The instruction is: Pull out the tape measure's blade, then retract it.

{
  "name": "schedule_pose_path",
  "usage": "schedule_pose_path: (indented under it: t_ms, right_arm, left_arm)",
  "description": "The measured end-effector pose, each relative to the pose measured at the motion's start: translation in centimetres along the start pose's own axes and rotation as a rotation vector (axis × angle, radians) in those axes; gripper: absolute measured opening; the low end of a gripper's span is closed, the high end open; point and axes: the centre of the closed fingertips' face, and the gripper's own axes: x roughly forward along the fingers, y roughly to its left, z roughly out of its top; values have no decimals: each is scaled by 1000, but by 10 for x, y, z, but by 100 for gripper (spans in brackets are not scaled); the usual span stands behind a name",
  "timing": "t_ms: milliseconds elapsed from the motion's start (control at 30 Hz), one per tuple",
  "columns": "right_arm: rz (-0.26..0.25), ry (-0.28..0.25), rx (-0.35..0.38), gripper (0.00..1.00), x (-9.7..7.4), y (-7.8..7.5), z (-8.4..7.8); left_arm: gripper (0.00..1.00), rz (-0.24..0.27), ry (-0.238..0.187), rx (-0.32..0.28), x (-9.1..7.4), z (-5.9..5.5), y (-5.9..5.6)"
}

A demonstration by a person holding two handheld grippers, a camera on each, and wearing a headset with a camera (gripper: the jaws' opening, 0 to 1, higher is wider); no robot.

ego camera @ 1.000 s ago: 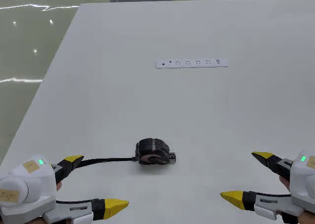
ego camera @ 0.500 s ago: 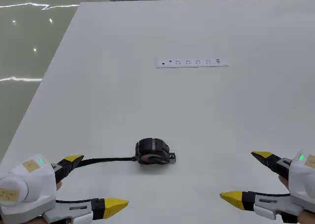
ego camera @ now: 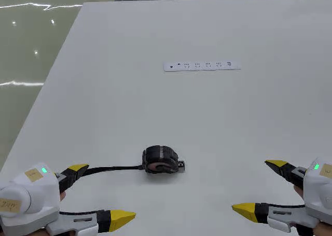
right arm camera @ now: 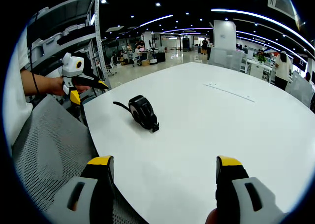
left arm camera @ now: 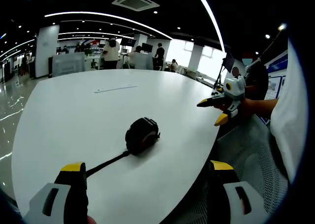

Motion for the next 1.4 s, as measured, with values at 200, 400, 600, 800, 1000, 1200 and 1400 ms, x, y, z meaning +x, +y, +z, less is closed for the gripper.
schedule_pose_path:
  t_ms: [200, 400, 600, 800, 1000, 1200, 1400]
  right_arm:
    - [4, 2, 1, 82, 1, 0, -1]
    - [6, 3, 2, 83, 2, 0, 0]
    - [7, 8, -1, 83, 2, 0, -2]
    - [14, 2, 14, 85, 1, 2, -3]
    - [14, -1, 18, 86, 3, 2, -3]
    - [14, 3, 12, 87, 3, 2, -3]
    - [15, 3, 13, 87, 3, 3, -3]
  left_arm:
    - [99, -3, 5, -1, 1, -2, 0]
    - [99, -1, 5, 0, 1, -1, 1]
    - [99, -2, 6, -2, 2, -2, 1]
    - [99, -7, 9, -7, 2, -5, 0]
    - [99, -7, 8, -7, 2, -4, 0]
    - [99, -6, 3, -10, 2, -2, 0]
    - [99, -9, 6, -10, 2, -3, -1]
